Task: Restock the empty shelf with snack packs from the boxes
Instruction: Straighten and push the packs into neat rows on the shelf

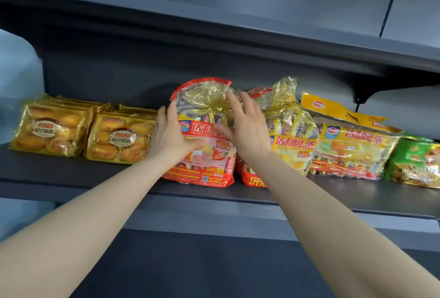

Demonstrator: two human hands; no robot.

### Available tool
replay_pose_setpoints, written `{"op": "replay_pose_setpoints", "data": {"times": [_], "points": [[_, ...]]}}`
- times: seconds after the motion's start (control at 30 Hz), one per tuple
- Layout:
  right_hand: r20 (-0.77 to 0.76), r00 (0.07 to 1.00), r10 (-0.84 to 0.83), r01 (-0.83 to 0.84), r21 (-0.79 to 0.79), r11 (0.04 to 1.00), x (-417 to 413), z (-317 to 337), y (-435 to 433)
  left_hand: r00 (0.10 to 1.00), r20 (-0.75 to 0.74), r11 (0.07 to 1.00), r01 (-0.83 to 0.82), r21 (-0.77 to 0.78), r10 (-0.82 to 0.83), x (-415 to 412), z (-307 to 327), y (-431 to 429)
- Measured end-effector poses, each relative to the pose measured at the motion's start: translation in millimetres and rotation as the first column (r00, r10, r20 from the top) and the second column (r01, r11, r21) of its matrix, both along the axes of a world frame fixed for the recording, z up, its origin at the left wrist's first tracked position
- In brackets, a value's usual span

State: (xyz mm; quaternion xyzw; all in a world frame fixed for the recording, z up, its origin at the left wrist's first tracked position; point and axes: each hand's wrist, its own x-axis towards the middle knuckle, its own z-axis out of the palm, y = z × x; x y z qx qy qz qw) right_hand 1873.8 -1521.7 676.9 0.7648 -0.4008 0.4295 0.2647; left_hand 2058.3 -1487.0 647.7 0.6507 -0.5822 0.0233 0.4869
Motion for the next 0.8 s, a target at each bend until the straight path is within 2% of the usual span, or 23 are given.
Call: {"op": "replay_pose_setpoints", "data": {"times": [0.07,0.1,0.17,0.23,0.27,0.33,0.37,0.43,0.5,0.63,0.8], "points": [[0.069,0.997,-0.028,0.041,-0.194,0.98,-29.5,-7.3,0.6,0.965,0.248,0.991,-0.05,-0.125,0.081,-16.1,1.2,11.6],[0.106,0.992,-0.071,0.095,-0.24,0.966,-46.4,-11.9,1.0,0.935,0.329,0.979,-0.069,-0.191,0.13,-24.7,1.2,16.8],[0.201,0.964,-0.176,0.224,-0.245,0.943,-79.3,-21.5,3.6,0.892,0.388,0.948,-0.118,-0.296,0.232,-41.9,-1.8,23.8],[0.277,0.921,-0.273,0.316,-0.125,0.94,-106.4,-29.7,4.0,0.826,0.493,0.938,-0.112,-0.328,0.272,-57.7,-6.3,25.7],[0.293,0.904,-0.312,0.334,-0.027,0.942,-117.8,-33.6,2.9,0.755,0.598,0.942,-0.078,-0.325,0.269,-65.9,-10.0,24.5],[0.293,0.893,-0.341,0.297,0.187,0.937,-137.3,-38.4,-3.8,0.58,0.767,0.95,-0.039,-0.31,0.274,-79.8,-15.1,17.0],[0.308,0.897,-0.318,0.23,0.288,0.93,-144.4,-38.9,-7.7,0.549,0.786,0.953,-0.068,-0.296,0.284,-86.1,-15.4,13.0],[0.366,0.901,-0.234,0.057,0.434,0.899,-151.8,-39.1,-14.0,0.613,0.735,0.957,-0.185,-0.224,0.29,-94.2,-13.4,7.8],[0.367,0.912,-0.183,-0.018,0.481,0.876,-150.0,-40.3,-14.6,0.69,0.662,0.952,-0.276,-0.131,0.292,-93.8,-12.2,5.0],[0.358,0.918,-0.168,-0.027,0.48,0.877,-140.7,-39.0,-12.2,0.766,0.578,0.952,-0.298,-0.067,0.281,-87.0,-15.2,0.7],[0.334,0.919,-0.208,0.026,0.477,0.878,-135.9,-37.7,-8.5,0.771,0.545,0.938,-0.332,-0.098,0.33,-98.9,-17.5,-3.5]]}}
